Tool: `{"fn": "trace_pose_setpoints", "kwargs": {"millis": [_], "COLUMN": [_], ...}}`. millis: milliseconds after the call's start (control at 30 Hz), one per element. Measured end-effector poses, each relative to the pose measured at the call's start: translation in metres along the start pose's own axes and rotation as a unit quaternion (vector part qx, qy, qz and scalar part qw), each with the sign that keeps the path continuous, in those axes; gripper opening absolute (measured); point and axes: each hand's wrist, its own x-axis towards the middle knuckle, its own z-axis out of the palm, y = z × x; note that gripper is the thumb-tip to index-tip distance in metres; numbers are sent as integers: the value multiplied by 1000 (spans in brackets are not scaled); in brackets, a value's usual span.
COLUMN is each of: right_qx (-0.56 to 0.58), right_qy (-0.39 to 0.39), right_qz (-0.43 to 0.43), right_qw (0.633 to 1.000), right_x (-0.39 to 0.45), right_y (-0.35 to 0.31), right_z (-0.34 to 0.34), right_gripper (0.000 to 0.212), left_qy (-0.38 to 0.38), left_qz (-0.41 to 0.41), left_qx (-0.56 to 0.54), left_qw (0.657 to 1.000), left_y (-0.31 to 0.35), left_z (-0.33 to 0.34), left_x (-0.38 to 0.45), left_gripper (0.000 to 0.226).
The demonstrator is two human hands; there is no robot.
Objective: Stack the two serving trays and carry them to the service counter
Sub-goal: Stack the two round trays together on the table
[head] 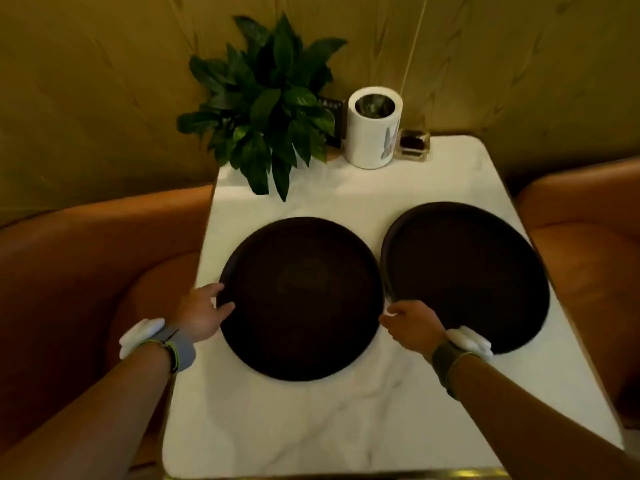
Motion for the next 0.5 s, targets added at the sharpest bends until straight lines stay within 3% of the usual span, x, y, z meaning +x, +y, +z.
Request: {"fn": "trace_pose_setpoints", "kwargs": {"millis": [267, 500], "right_qx": [-50, -43], "right_qy": [14, 16], "right_qz": [75, 100], "right_qw": [996, 994], "right_x": [14, 31], "right_y": [-3, -3], "right_z": [17, 27], "right_gripper": [45, 10], "left_qy": [16, 9], "left_qz": [-37, -40], "left_qx": [-1, -4], "left_qw": [999, 999], "left_y": [-10, -17], "left_z": [11, 12], "left_x": [28, 47], "left_gripper": [47, 16]}}
